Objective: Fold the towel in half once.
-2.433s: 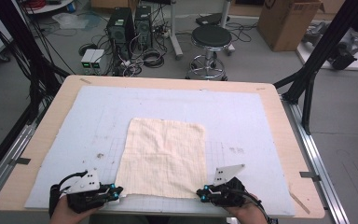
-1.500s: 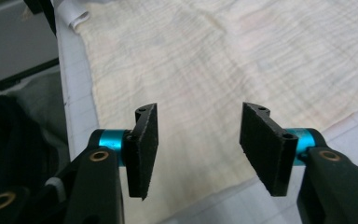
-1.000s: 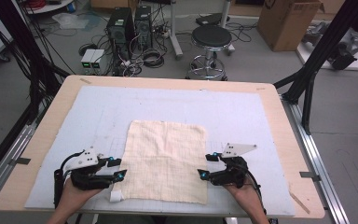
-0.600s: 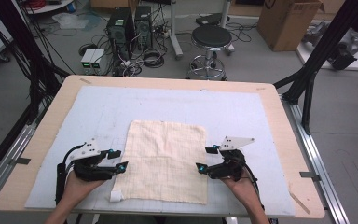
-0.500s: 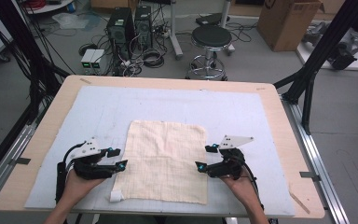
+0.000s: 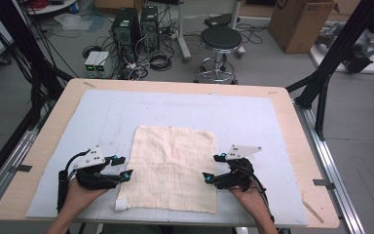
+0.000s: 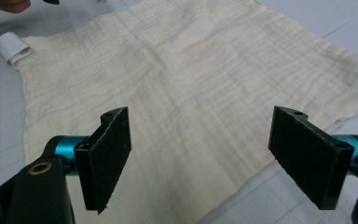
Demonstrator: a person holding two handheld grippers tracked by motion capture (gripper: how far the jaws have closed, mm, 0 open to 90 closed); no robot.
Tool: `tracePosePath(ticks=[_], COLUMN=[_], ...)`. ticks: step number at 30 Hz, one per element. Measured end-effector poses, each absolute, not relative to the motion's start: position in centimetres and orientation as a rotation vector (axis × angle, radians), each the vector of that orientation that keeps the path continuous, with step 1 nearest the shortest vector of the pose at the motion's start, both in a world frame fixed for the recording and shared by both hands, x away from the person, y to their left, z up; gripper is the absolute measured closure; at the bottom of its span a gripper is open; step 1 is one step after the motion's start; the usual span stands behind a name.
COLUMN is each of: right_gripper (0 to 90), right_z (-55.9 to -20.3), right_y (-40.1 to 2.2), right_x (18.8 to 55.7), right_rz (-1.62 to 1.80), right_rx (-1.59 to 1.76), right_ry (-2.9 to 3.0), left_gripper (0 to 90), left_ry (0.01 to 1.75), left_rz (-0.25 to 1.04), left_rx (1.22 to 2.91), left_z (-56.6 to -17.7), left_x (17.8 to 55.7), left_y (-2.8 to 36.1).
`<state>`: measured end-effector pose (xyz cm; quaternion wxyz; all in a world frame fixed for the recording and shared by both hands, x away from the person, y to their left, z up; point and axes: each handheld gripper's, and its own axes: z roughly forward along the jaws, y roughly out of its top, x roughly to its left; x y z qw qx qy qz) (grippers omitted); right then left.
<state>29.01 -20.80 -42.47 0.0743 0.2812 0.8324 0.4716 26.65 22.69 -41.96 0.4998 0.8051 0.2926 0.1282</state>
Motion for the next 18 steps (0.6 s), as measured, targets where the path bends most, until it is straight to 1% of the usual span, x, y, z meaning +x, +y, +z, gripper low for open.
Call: tracePosePath(ticks=[8, 11, 14, 18], right_gripper=[19.4, 19.4, 19.2, 18.8], right_z=[-42.6, -42.6, -42.6, -41.9], right_y=[-21.0, -21.0, -21.2, -21.1], right_x=[29.3, 29.5, 30.0, 30.6], right_rz=[1.416, 1.420, 1.434, 1.406], right_rx=[0.875, 0.868, 0.895, 0.880], right_ry=[2.489, 2.483, 2.512, 2.501], left_gripper=[44.2, 44.5, 44.5, 44.5], left_ry=[0.712, 0.723, 0.711, 0.718], left_rz=[0.291, 0.246, 0.215, 0.230], left_rx=[1.940, 1.913, 1.933, 1.936], left_z=[-41.9, -41.7, -41.5, -41.0], left_x=[26.8, 27.1, 27.4, 28.3], left_y=[22.7, 22.8, 22.6, 22.4])
